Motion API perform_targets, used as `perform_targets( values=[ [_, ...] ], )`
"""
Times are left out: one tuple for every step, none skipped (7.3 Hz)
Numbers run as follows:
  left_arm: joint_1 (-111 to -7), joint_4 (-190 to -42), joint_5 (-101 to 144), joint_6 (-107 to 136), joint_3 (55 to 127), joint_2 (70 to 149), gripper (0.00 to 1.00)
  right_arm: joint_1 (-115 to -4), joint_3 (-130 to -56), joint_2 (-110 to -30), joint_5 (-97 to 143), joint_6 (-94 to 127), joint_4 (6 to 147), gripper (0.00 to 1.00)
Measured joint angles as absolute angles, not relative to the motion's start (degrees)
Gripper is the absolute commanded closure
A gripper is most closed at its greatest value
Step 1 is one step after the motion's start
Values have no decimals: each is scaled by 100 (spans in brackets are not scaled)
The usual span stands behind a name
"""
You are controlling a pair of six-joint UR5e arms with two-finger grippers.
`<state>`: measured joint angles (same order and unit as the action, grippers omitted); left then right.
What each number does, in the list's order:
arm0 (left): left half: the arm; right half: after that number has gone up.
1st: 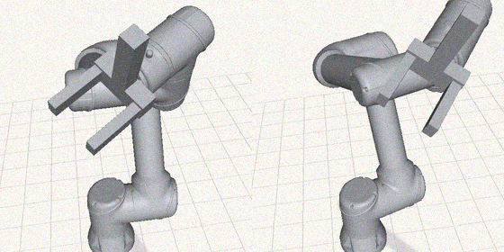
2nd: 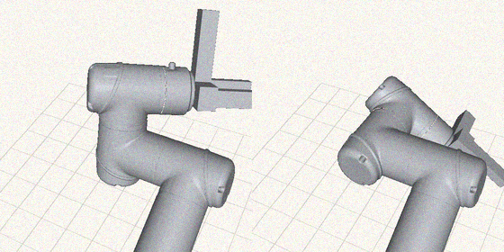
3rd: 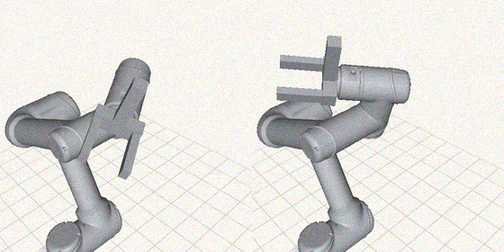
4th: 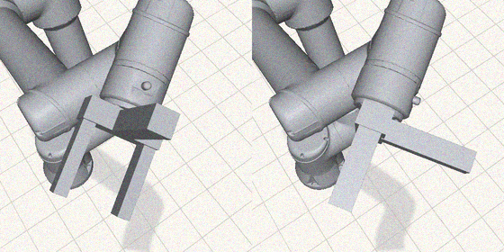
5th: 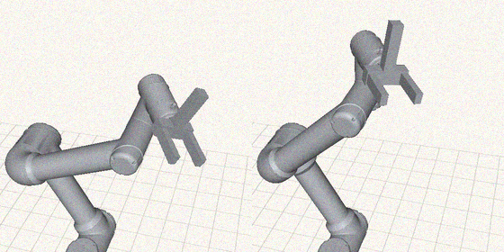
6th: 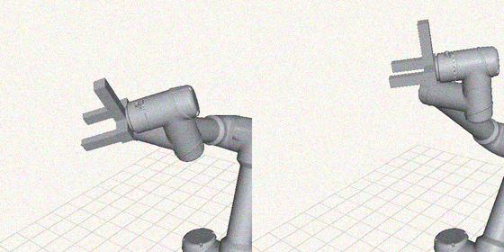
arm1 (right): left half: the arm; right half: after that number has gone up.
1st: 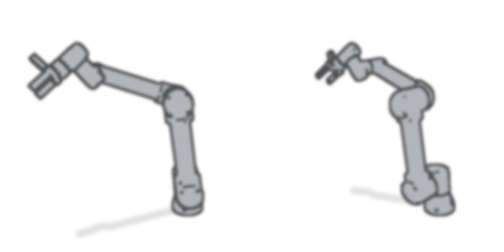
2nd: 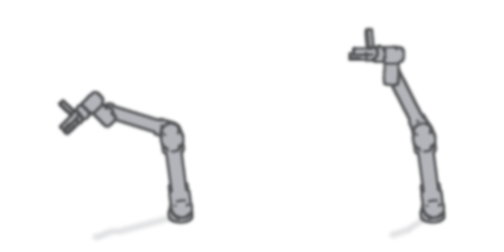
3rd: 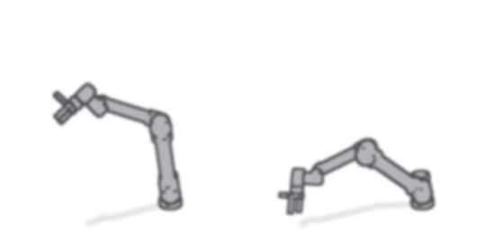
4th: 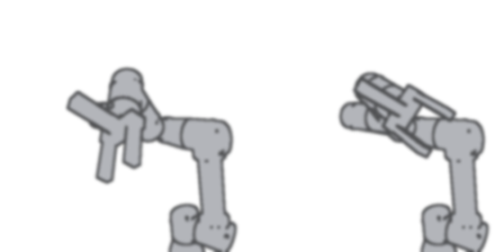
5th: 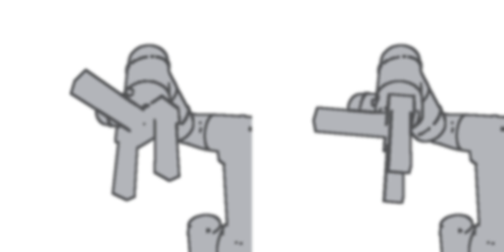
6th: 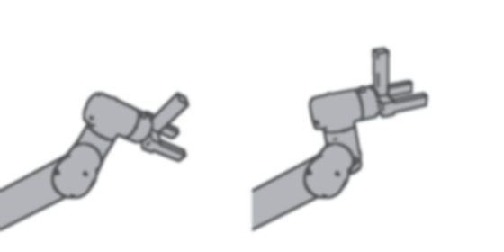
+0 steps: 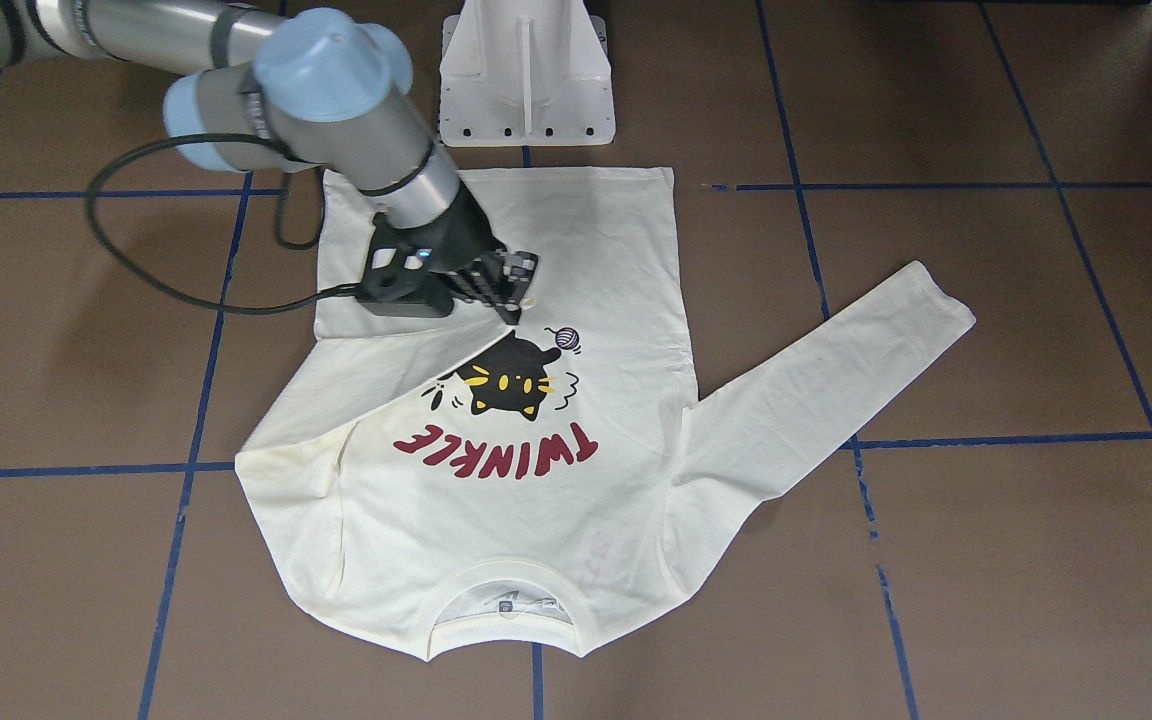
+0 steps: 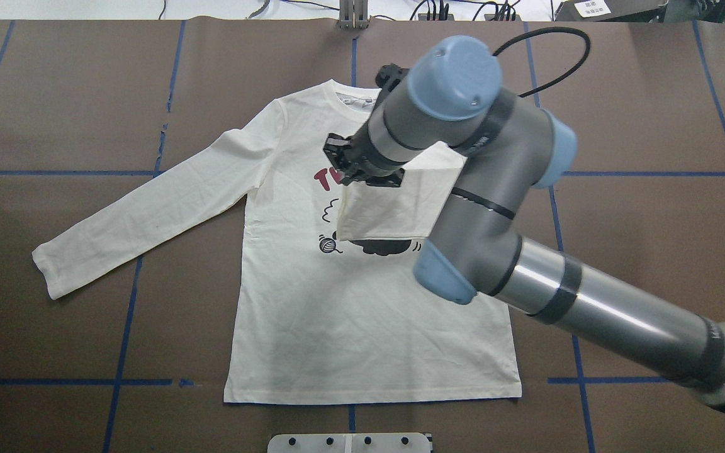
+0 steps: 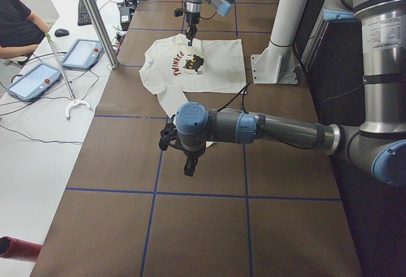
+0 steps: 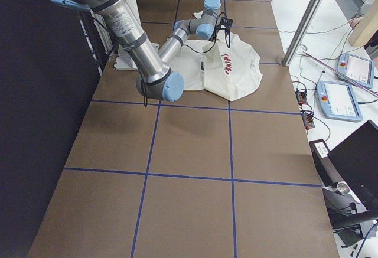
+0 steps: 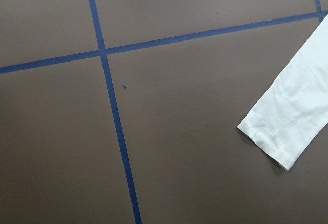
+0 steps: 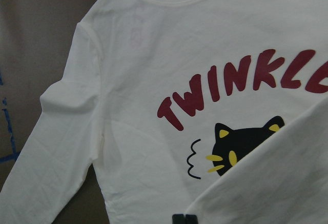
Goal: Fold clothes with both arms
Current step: 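Fold the held sleeve across the shirt front toward the left arm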
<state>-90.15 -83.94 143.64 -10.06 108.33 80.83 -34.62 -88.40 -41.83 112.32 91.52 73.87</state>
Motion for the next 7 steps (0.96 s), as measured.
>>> perform_targets(
  values=[
    [-9015, -8394, 14407, -999, 10855, 8084, 0, -3127, -8253, -3603, 10786, 9220, 7408, 100],
    [-9012, -8393, 14429, -995, 10872, 8086, 0, -2836, -7685, -3203, 10364, 9250, 7187, 100],
    [-9010, -8396, 14439, -992, 10883, 8086, 0, -2680, -7092, -2872, 10126, 9267, 6833, 32],
    [-9006, -8399, 14445, -985, 10899, 8099, 0, -2597, -6627, -2621, 9960, 9275, 6568, 14],
    [-8997, -8404, 14474, -951, 10940, 8123, 0, -2529, -6345, -2457, 9775, 9296, 6431, 2],
    [-8940, -8546, 14578, -833, 10973, 8149, 0, -2489, -6184, -2329, 9648, 9357, 6381, 1],
    [-8774, -8913, 14703, -520, 10956, 8169, 0, -2479, -6179, -2269, 9601, 9445, 6378, 1]
  ],
)
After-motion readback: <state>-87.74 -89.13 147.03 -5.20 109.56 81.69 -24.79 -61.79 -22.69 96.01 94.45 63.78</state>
